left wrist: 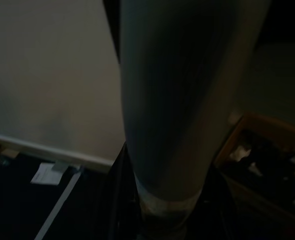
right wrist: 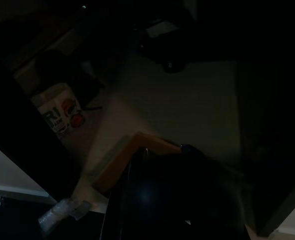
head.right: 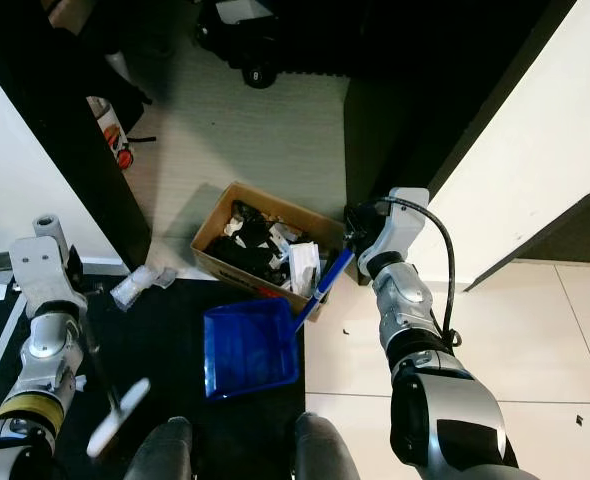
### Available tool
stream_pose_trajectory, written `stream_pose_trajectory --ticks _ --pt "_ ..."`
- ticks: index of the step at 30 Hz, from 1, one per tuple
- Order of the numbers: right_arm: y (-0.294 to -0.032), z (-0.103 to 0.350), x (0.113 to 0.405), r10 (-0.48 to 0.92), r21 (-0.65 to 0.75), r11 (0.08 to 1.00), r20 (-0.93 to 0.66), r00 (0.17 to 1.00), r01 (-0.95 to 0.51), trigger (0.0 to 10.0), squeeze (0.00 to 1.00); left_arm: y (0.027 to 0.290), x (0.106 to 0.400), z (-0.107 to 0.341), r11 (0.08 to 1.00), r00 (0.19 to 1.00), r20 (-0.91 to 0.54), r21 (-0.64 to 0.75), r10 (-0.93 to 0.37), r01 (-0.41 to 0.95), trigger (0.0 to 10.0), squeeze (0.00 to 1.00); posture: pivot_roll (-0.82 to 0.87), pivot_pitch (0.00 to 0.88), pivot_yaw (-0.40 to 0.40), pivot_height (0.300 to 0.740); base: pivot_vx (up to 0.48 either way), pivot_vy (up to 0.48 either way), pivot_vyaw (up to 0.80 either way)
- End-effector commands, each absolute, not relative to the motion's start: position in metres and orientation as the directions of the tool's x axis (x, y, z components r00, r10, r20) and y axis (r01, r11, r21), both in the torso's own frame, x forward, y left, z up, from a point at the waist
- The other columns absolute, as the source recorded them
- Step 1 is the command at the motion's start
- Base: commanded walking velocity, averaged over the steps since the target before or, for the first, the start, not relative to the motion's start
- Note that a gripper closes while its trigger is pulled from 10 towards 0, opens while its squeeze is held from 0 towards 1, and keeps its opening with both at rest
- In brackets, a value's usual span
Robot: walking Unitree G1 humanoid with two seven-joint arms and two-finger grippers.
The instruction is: Sweep floor
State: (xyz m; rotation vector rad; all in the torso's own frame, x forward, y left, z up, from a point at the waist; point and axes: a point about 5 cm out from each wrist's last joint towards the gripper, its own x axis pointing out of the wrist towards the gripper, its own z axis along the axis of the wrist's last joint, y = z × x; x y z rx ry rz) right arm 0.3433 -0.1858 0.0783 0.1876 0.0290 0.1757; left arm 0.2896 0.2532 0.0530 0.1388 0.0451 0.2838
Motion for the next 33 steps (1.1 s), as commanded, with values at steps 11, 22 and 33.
stream_pose_trajectory --ticks 11,22,33 --pt "-0.183 0.068 0.338 0.166 0.216 0.964 -0.045 0.985 -0.153 10.0 0.0 0.242 0.297 0.064 0.961 0.973 0.025 0.155 0.227 -0.229 10.0 0.0 0.06 0.001 -0.042 0.74 0.0 0.0 0.0" --pt "-0.179 0.063 0.335 0.169 0.229 0.962 -0.067 0.983 -0.15 10.0 0.0 0.238 0.296 0.065 0.964 0.978 0.027 0.167 0.206 -0.208 10.0 0.0 0.06 0.011 -0.048 0.74 0.0 0.34 0.0" --pt "-0.176 0.061 0.334 0.17 0.232 0.961 -0.07 0.983 -0.15 10.0 0.0 0.236 0.296 0.067 0.966 0.983 0.031 0.178 0.183 -0.186 10.0 0.0 0.07 0.016 -0.045 0.74 0.0 0.453 0.0"
